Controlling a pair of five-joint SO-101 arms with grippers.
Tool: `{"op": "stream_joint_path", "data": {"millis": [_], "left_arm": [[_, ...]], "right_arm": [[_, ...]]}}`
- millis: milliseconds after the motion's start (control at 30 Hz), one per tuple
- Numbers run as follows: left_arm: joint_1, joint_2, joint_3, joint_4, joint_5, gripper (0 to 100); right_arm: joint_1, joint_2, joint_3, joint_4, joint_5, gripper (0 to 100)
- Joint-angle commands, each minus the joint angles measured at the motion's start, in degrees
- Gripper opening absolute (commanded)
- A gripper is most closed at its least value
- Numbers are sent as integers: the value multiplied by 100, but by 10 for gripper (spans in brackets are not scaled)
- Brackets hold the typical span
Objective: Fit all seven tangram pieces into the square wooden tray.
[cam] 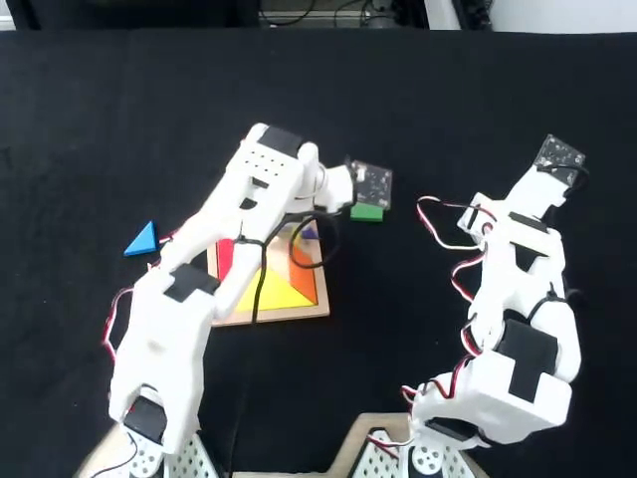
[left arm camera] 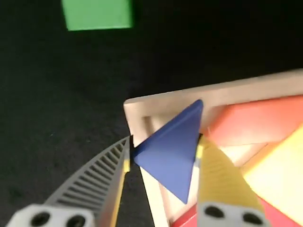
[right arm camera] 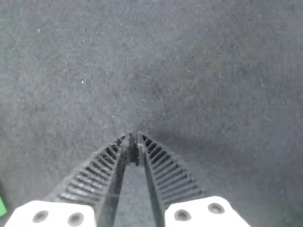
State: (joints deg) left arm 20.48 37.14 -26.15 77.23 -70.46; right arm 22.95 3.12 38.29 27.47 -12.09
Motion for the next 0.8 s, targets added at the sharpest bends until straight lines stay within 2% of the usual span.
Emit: {"op": "stream_joint_path", "data": {"millis": [0,333,500,600,700,767], "left_arm": [[-22,-44,-418,35,211,245],[-101,-70,-637,501,202,234],[-488,-18,-813,1415,62,220],[-673,-9,-804,1486,88,170],[-699,-9,-690,1442,176,167],[-664,0,-497,1125,378,166]], "right_arm": [[-35,-242,-374,-105,-26,11],[-35,-242,-374,-105,-26,11],[-44,-242,-374,-105,-26,11],[-44,-242,-374,-105,-26,11],[-44,-242,-374,-105,-26,11],[-44,-242,-374,-105,-26,11]]}}
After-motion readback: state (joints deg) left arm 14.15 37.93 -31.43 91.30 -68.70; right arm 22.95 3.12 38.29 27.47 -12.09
